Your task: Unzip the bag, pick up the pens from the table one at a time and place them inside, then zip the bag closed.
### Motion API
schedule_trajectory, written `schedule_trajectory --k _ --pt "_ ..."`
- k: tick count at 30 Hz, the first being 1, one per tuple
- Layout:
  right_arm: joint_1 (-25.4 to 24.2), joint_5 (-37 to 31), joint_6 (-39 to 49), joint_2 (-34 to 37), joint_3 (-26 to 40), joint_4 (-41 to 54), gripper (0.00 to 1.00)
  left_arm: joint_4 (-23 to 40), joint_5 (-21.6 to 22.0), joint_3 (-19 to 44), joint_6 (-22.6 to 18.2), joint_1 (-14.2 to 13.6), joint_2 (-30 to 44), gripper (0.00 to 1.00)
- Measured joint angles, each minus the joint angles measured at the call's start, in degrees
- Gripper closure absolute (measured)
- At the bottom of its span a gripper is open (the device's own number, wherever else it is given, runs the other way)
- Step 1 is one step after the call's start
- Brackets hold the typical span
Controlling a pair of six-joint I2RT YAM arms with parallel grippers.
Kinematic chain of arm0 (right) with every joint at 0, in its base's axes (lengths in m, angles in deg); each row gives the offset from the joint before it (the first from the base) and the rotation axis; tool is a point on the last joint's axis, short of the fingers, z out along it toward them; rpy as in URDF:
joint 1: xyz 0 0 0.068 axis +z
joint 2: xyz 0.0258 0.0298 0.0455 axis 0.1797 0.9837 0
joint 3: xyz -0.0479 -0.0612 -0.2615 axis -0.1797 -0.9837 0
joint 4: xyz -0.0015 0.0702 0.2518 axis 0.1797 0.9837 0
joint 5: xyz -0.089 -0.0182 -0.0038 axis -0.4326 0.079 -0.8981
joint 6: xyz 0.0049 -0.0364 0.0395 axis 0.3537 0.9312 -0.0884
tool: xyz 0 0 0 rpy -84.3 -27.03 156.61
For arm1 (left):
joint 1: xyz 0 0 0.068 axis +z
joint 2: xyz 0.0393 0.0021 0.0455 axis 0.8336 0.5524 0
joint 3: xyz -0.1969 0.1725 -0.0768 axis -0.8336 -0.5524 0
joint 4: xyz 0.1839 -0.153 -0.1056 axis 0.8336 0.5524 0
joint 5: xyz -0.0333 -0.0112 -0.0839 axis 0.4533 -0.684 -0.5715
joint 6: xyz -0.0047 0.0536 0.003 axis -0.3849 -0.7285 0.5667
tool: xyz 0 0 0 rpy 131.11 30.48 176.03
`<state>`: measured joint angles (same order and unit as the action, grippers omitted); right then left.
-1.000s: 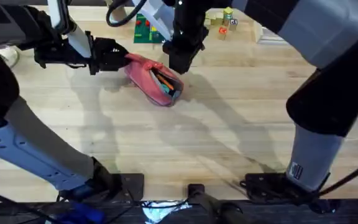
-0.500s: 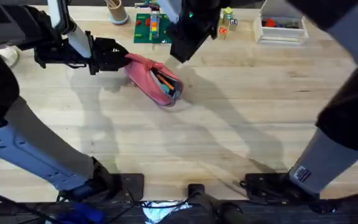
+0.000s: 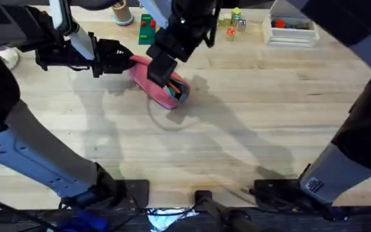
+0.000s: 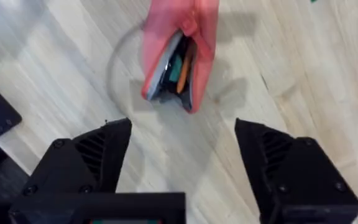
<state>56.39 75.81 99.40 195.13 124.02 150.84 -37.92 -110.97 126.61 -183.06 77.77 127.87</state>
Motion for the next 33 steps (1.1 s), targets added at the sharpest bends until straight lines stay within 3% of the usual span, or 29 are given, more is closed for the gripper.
schedule_trajectory --k 19,33 --pt "0.5 0.0 0.0 0.3 0.0 -12.5 0.004 0.0 0.0 0.0 0.0 0.0 0.0 0.959" --pt "0.5 0.0 0.0 7.8 0.0 -14.4 0.006 0.0 0.0 0.0 0.0 0.0 0.0 0.958"
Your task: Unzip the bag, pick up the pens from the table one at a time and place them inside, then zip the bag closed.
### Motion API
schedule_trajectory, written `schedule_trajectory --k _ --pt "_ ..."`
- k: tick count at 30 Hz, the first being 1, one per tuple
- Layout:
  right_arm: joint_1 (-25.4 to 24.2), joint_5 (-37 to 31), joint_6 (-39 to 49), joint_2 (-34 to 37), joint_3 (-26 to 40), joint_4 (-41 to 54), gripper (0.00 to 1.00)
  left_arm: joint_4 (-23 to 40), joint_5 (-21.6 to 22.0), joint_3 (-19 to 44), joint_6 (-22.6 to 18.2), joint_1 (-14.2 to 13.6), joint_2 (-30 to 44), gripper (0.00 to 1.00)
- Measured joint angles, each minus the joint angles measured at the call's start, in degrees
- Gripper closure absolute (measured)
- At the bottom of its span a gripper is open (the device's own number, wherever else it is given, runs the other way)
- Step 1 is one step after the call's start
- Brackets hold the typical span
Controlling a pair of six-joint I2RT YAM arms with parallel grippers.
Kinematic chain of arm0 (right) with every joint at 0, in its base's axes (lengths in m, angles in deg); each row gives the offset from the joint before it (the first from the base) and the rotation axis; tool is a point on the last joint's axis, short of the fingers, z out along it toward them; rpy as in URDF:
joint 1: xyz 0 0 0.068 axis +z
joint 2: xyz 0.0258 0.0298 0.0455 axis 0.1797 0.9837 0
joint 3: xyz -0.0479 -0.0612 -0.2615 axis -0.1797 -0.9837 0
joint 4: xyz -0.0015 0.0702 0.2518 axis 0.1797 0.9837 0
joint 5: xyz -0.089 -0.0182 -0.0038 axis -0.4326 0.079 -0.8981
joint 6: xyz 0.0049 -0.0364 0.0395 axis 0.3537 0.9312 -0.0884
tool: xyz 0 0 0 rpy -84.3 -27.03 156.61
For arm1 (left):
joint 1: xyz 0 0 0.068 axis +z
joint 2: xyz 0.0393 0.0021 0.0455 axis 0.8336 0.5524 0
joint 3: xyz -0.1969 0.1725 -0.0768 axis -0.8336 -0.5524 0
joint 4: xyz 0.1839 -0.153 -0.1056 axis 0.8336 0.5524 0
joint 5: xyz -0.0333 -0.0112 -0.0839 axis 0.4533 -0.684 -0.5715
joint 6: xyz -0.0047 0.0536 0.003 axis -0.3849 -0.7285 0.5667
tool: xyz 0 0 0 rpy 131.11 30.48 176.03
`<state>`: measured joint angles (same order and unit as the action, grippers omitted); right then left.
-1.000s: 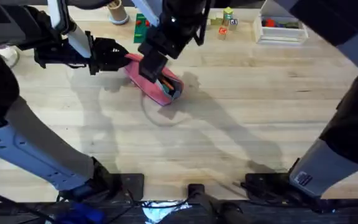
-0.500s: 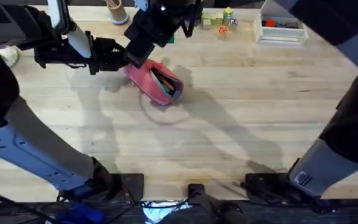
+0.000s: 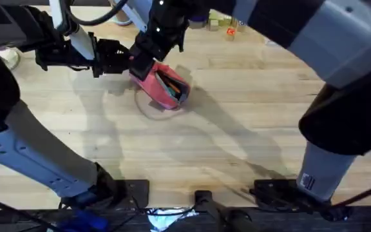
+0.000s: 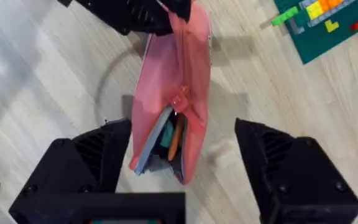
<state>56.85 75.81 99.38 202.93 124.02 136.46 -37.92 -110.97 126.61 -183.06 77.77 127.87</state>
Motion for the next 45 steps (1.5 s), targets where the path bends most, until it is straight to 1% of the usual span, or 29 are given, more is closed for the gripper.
schedule_trajectory --k 7,17,24,27,30,34,38,40,45 --pt "0.0 0.1 0.0 2.8 0.0 -2.3 0.006 0.0 0.0 0.0 0.0 0.0 0.0 0.958" --pt "0.0 1.8 0.0 5.0 0.0 -3.5 0.006 0.0 0.0 0.0 0.0 0.0 0.0 0.959" --pt "0.0 2.0 0.0 7.9 0.0 -4.2 0.01 0.0 0.0 0.0 0.0 0.0 0.0 0.959" --pt "0.0 2.0 0.0 8.2 0.0 -4.3 0.076 0.0 0.0 0.0 0.0 0.0 0.0 0.959" --pt "0.0 2.0 0.0 8.2 0.0 -4.5 0.18 0.0 0.0 0.0 0.0 0.0 0.0 0.959" --pt "0.0 2.0 -0.2 8.2 0.0 -4.6 0.35 0.0 0.0 0.0 0.0 0.0 0.0 0.958" --pt "-0.1 2.0 -0.2 8.2 0.0 -4.6 0.476 0.0 0.0 0.0 0.0 0.0 0.0 0.959" --pt "-0.1 2.0 -0.2 8.2 0.0 -4.6 0.499 0.0 0.0 0.0 0.0 0.0 0.0 0.959" --pt "-0.1 2.0 -0.2 8.2 0.0 -4.8 0.515 0.0 0.0 0.0 0.0 0.0 0.0 0.959"
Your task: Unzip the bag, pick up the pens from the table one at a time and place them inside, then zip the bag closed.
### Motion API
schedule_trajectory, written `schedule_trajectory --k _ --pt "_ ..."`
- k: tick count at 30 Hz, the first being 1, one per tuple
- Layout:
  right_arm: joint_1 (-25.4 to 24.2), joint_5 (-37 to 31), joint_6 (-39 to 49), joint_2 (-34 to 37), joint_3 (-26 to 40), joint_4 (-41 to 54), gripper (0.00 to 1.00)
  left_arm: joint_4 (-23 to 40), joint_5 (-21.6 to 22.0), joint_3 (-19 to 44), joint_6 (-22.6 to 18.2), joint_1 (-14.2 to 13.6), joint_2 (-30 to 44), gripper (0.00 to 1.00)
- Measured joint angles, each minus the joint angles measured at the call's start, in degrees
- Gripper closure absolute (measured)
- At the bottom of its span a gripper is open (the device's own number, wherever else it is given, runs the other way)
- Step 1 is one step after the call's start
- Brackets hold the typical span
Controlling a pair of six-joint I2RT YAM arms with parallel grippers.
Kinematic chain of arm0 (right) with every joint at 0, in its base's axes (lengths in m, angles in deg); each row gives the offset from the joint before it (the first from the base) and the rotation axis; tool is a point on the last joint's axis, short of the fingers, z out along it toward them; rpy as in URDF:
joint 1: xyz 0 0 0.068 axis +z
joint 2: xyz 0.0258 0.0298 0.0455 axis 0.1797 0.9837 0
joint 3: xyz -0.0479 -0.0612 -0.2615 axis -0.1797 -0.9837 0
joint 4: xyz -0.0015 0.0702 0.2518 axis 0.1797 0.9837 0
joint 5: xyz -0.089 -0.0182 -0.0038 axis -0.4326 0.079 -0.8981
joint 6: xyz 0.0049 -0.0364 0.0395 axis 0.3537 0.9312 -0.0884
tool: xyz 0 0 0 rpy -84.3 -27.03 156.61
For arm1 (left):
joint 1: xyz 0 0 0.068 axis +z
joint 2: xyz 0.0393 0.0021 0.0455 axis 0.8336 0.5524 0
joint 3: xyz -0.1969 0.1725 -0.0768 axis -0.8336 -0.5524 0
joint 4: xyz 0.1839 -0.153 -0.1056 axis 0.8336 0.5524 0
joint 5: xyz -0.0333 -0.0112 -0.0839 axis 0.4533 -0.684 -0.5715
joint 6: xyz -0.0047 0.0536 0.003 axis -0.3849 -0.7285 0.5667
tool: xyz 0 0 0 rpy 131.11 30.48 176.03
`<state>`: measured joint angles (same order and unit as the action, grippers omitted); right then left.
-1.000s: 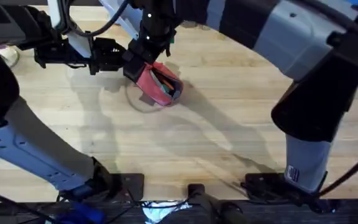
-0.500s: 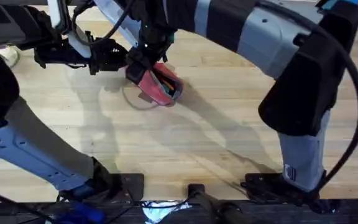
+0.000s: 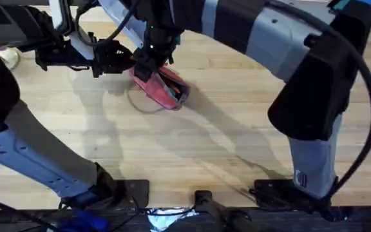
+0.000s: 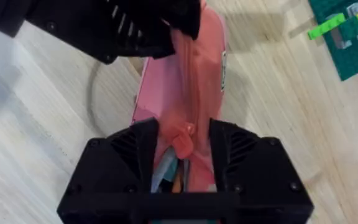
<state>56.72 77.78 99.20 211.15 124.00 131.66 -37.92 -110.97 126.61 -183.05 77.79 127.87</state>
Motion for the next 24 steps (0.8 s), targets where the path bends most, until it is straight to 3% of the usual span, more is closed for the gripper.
schedule_trajectory --k 24 --pt "0.0 -1.6 0.0 0.0 0.0 -0.3 0.583 0.0 0.0 0.0 0.0 0.0 0.0 0.958"
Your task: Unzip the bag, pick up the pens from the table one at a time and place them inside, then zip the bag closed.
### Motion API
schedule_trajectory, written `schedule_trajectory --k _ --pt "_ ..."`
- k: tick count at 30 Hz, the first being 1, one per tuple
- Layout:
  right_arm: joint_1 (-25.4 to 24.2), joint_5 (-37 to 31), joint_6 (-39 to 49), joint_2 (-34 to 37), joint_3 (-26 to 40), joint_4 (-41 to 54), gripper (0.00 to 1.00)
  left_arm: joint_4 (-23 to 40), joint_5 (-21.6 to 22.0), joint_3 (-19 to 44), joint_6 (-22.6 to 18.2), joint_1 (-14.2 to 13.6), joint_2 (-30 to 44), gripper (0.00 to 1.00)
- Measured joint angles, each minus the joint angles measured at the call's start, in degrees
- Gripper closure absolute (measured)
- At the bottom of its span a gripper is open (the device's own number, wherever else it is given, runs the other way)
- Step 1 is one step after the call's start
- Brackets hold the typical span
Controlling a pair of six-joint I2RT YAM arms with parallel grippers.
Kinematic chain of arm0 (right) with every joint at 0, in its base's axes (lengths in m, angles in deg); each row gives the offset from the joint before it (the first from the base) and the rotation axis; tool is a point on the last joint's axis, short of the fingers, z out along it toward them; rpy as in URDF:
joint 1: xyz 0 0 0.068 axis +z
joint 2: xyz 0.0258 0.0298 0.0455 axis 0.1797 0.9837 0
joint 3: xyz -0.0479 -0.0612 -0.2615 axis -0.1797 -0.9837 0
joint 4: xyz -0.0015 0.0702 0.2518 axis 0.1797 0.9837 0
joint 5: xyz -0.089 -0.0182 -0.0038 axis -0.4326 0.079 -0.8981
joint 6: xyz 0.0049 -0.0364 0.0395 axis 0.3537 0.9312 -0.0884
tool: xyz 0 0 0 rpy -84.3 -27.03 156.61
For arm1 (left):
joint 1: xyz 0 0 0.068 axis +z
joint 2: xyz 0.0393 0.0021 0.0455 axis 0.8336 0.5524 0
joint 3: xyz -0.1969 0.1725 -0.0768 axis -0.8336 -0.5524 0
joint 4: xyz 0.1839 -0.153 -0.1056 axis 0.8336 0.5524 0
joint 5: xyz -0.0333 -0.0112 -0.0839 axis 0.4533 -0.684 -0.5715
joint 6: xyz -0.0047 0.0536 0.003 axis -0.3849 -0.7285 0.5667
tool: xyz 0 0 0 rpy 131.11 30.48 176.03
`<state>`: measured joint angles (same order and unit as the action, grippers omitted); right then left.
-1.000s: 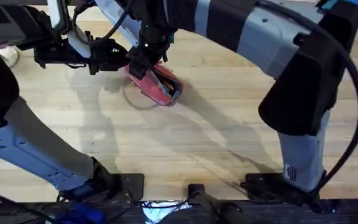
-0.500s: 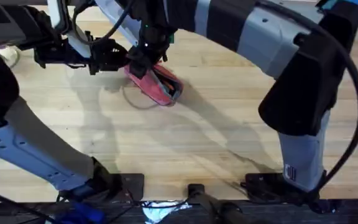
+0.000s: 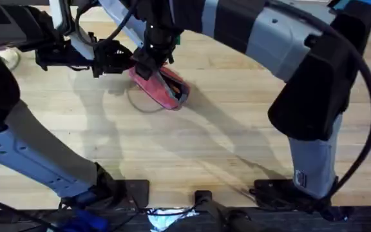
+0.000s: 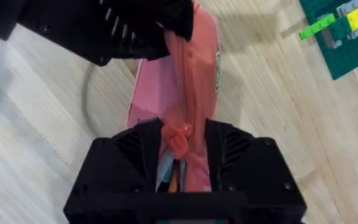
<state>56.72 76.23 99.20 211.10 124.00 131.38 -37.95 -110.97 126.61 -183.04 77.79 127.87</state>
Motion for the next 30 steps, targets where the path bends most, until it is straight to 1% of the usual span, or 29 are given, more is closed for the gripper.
schedule_trajectory --k 7,13,18,20,22,23,24,27,28,29,30 --pt "0.0 0.0 0.0 -0.3 0.0 -0.1 0.556 0.0 0.0 0.0 0.0 0.0 0.0 0.958" --pt "0.0 -0.2 0.0 -2.3 0.0 -0.1 0.555 0.0 0.0 0.0 0.0 0.0 0.0 0.958" --pt "0.0 -0.2 0.0 -3.6 0.0 -0.2 0.597 0.0 0.0 0.0 0.0 0.0 0.0 0.959" --pt "0.0 -0.2 0.0 -3.6 0.0 -0.1 0.627 0.0 0.0 0.0 0.0 0.0 0.0 0.959" --pt "0.0 -0.2 0.0 -3.6 0.0 -0.1 0.696 0.0 0.0 0.0 0.0 0.0 0.0 0.959" --pt "0.0 -0.2 -0.1 -3.6 0.0 -0.1 0.762 0.0 0.0 0.0 0.0 0.0 0.0 0.959" --pt "0.0 -0.2 0.0 -3.6 0.0 -0.1 0.786 0.0 0.0 0.0 0.0 0.0 0.0 0.959" --pt "0.0 -0.2 0.0 -3.6 0.0 0.1 0.809 0.0 0.0 0.0 0.0 0.0 0.0 0.959" --pt "0.0 -0.3 -0.1 -3.6 0.0 0.1 0.894 0.0 0.0 0.0 0.0 0.0 0.0 0.959" --pt "0.0 -0.3 -0.1 -3.6 0.0 0.1 0.953 0.0 0.0 0.0 0.0 0.0 0.0 0.959" --pt "0.0 -0.3 0.0 -3.6 0.0 0.1 0.965 0.0 0.0 0.0 0.0 0.0 0.0 0.959"
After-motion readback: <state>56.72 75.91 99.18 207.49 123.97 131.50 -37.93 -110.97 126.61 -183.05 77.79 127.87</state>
